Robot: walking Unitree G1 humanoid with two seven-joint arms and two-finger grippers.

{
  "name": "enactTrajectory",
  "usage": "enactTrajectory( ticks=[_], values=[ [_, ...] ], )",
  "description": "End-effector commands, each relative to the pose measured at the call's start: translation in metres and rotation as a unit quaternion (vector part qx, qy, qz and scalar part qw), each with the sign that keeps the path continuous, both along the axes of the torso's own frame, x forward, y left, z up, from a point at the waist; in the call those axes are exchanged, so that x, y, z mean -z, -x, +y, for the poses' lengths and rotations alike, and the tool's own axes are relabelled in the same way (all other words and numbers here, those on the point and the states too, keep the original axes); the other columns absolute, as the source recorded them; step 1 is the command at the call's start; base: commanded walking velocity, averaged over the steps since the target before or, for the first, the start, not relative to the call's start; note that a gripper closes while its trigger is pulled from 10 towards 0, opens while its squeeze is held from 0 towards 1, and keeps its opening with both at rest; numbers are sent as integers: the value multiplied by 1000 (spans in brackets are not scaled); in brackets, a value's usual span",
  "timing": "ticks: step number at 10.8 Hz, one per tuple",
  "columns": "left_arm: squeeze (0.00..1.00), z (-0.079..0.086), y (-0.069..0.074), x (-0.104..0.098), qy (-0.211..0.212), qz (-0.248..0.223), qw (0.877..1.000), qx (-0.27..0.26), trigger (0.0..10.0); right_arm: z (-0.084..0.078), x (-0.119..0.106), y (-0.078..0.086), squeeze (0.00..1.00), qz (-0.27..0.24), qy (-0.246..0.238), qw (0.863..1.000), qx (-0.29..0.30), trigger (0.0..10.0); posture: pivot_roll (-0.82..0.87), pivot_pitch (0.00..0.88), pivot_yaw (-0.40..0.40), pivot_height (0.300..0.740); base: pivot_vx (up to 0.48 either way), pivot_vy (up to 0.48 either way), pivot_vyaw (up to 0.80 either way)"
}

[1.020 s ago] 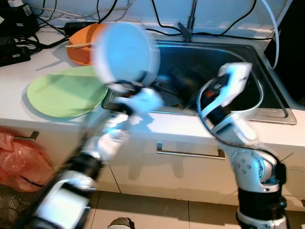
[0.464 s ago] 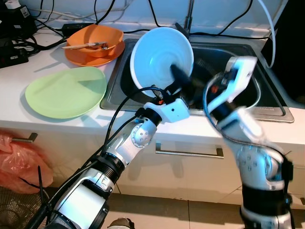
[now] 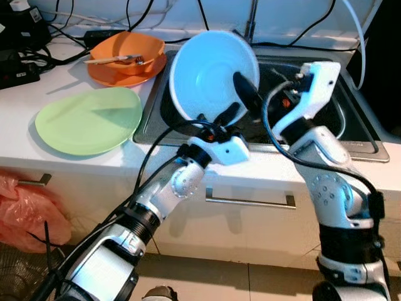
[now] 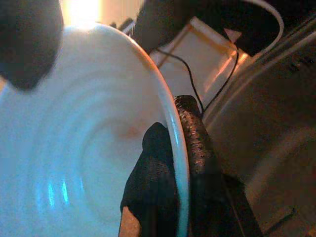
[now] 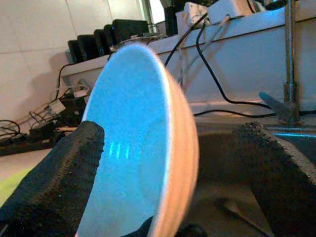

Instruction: Kitchen organization

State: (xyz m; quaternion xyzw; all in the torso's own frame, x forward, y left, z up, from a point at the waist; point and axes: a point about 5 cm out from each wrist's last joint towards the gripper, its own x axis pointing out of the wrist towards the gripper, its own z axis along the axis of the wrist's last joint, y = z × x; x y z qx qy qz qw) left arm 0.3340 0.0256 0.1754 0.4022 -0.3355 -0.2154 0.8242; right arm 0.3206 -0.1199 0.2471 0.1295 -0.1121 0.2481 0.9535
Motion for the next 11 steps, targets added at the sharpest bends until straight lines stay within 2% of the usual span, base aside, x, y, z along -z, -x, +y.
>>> enactTrajectory(
  ticks=[1, 3, 4, 5, 7, 8, 11],
  values=[
    [0, -4, 6, -8, 14, -31, 999, 15, 0, 0, -2, -3, 0, -3, 8, 1000, 5, 10000, 34, 88, 21, 740, 0, 0, 0],
    [0, -10, 12, -5, 5, -48, 998, 28, 0, 6, 4, -14, 0, 26, 0, 1000, -3, 10000, 29, 88, 19, 740, 0, 0, 0],
    [0, -12, 14, -8, 5, -64, 997, 30, 0, 7, 3, -20, 0, 35, -10, 999, -5, 9490, 35, 90, 16, 740, 0, 0, 0],
    [0, -11, 15, -11, 10, -73, 997, 28, 0, 5, 3, -28, 0, 48, -28, 998, 2, 0, 43, 92, 11, 740, 0, 0, 0],
    [0, -5, 16, -8, 7, -76, 997, 20, 0, 4, 2, -34, 0, 40, -7, 999, 1, 0, 49, 96, 7, 740, 0, 0, 0],
    [0, -3, 16, -7, 6, -78, 997, 18, 0, 3, 0, -36, 0, 38, 0, 999, 3, 10000, 49, 97, 7, 740, 0, 0, 0],
    [0, 6, 12, -7, -14, -100, 995, -19, 0, 2, 1, -40, 0, 34, 65, 997, 22, 10000, 48, 101, 4, 740, 0, 0, 0]
  ],
)
